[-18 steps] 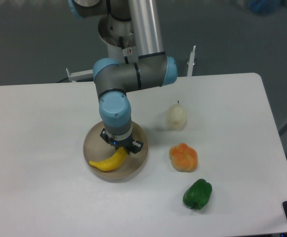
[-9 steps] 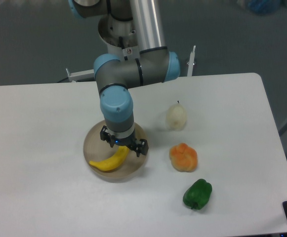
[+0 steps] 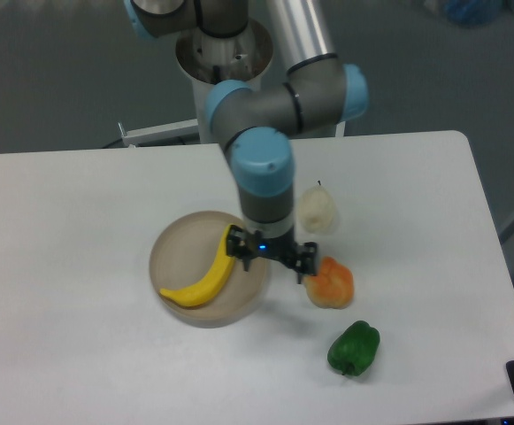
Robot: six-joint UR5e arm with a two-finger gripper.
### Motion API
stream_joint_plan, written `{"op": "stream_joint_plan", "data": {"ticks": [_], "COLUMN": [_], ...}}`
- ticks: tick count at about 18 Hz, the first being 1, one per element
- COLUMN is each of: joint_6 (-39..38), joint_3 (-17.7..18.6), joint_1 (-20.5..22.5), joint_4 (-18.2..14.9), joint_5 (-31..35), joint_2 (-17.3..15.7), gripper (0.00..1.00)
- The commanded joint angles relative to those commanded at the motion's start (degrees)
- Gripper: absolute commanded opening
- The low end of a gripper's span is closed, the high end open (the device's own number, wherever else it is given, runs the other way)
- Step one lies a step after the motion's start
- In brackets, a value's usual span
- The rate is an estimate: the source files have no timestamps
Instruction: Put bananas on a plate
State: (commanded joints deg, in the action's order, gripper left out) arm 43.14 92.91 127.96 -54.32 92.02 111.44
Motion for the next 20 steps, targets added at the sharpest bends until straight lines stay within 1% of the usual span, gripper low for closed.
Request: {"op": "stream_joint_plan", "data": {"ticks": [5,9,12,14,20], "joint_6": [12.92,19.07,25.75,26.91,26.91], "joint_3": [-1.67,-4.13,-3.87,-4.31,-5.28], "joint_1": [4.84,8.44,10.47,11.0,11.17], "joint_4": [0.09,-0.26,-0.44,-0.35,-0.26], "joint_5": [0.09,3.86,4.04,4.04,4.04], "joint_2": [0.26,0.44,-0.09,-0.09,0.44], "gripper": [1.0,1.0,1.0,1.0,1.0]}}
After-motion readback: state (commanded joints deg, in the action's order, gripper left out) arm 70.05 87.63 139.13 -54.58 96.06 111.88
